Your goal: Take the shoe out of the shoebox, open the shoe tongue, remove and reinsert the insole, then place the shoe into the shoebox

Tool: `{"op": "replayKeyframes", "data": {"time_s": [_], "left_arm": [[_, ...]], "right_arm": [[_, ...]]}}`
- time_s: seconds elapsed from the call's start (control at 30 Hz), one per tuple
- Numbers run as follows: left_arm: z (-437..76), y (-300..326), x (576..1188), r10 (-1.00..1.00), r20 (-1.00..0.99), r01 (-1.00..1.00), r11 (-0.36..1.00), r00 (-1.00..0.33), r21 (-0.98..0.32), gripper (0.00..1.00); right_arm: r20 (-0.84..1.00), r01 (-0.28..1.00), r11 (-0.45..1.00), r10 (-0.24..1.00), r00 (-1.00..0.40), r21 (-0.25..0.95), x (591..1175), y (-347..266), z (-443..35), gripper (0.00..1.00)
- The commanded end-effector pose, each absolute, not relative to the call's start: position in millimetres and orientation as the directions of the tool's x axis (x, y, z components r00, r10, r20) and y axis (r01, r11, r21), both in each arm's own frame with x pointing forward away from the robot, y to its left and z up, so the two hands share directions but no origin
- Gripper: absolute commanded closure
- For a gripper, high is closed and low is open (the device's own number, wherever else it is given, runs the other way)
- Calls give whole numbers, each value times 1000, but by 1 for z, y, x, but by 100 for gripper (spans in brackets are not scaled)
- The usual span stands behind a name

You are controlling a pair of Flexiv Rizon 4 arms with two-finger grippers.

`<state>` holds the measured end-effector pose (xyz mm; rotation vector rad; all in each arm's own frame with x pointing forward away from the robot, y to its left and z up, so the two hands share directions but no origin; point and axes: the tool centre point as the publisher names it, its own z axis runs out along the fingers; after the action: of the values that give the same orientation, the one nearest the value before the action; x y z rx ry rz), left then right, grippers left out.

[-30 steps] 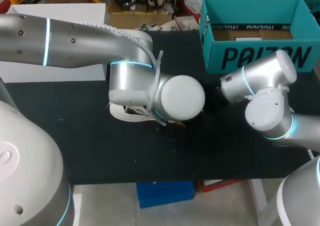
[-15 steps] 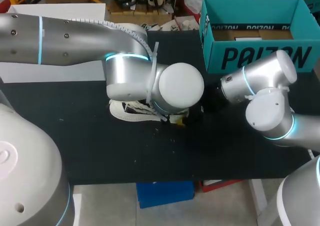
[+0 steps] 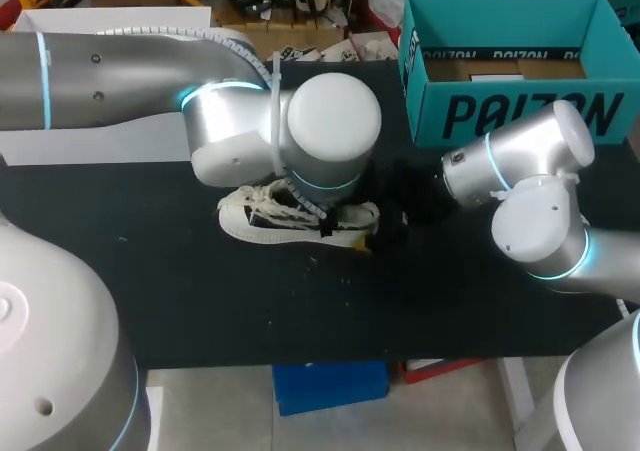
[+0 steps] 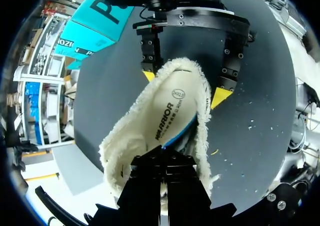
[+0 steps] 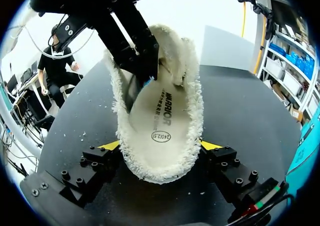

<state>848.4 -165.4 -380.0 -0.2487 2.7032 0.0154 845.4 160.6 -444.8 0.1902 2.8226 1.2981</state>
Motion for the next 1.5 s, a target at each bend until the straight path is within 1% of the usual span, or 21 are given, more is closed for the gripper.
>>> {"op": "replayKeyframes", "data": {"time_s": [0.03,0.8,1.1,1.13,1.2,1.23,1.3,1.37,1.4,1.5], "left_arm": [[-372,-162,850,-171,-381,-166,985,-909,-47,100],[-356,-165,833,-181,-257,-161,982,-949,-98,100],[-367,-183,837,-154,-271,-136,987,-950,-86,100],[-369,-185,838,-152,-271,-134,987,-950,-85,89],[-373,-187,840,-148,-274,-131,988,-950,-77,88],[-373,-187,840,-147,-275,-131,988,-950,-77,84],[-375,-190,840,-141,-309,-128,990,-940,-64,65],[-376,-191,839,-137,-318,-123,990,-938,-65,58],[-377,-191,839,-132,-334,-120,991,-933,-59,56],[-378,-190,837,-132,-346,-119,991,-929,-57,56]], "right_arm": [[24,99,646,123,-992,757,843,164,-445,100],[24,99,646,123,-992,757,843,164,-445,100],[24,99,646,123,-992,757,843,164,-445,100],[24,99,646,123,-992,757,843,164,-445,100],[24,99,646,123,-992,757,843,164,-445,100],[24,99,646,123,-992,757,843,164,-445,100],[24,99,646,123,-992,757,843,164,-445,100],[24,99,646,123,-992,757,843,164,-445,100],[24,99,646,123,-992,757,843,164,-445,100],[24,99,646,123,-992,757,843,164,-445,100]]}}
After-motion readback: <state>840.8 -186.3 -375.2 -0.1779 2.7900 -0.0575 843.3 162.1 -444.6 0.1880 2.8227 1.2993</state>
